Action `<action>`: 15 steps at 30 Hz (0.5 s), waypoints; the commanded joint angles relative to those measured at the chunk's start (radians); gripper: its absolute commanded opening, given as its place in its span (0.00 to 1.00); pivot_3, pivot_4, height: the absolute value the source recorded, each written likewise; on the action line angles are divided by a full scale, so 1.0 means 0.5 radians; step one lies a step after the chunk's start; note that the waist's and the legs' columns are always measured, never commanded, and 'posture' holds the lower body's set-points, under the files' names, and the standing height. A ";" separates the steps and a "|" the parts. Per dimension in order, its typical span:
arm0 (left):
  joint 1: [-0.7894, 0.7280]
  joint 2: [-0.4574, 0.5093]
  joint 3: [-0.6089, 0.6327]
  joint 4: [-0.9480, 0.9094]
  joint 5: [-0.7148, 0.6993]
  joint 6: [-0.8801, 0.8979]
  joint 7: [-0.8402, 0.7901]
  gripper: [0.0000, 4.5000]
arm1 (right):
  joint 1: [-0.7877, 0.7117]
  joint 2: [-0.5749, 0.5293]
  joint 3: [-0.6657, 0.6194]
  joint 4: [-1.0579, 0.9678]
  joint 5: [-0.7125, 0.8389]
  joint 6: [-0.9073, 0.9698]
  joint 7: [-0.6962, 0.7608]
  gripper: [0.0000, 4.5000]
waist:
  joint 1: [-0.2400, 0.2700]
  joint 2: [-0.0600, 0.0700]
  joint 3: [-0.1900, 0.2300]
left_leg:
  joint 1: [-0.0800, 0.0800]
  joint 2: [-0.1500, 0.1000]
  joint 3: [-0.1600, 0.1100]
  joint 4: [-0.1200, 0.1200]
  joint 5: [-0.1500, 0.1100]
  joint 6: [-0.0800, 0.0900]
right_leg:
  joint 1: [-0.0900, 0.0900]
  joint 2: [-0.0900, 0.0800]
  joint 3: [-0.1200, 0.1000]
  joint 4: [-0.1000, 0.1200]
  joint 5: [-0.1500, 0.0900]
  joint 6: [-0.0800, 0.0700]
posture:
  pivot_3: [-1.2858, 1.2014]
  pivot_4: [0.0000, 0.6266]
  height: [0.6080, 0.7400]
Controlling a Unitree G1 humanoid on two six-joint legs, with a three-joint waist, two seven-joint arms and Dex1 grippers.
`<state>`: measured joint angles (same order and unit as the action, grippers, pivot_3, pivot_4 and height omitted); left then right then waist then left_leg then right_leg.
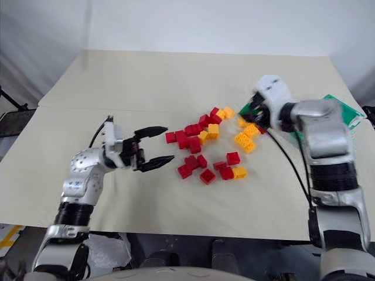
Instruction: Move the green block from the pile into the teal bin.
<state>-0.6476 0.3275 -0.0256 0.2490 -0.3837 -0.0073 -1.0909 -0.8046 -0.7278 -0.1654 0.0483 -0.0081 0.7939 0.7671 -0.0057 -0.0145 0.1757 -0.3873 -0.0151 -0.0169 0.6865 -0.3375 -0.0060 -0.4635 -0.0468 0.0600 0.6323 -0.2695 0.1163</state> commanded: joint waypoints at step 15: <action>-0.628 -0.429 -0.134 0.718 0.344 -0.234 0.342 1.00 | -0.258 -0.074 -0.150 1.568 -0.130 -1.032 -0.938 0.33 | -0.010 0.001 0.000 | 0.008 -0.012 0.018 -0.002 0.014 0.011 | 0.000 0.000 0.021 0.010 0.008 0.010 | 0.52 0.24 1.00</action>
<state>-0.9361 0.1135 -0.0989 0.6104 -0.2187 -0.1015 -0.9273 -0.9088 -0.7359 -0.2372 0.8038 -0.0628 0.3281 0.3241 -0.0105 -0.0141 0.1755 -0.3831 -0.0212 -0.0071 0.6854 -0.3305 -0.0007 -0.4635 -0.0467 0.0714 0.6372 -0.2656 0.1216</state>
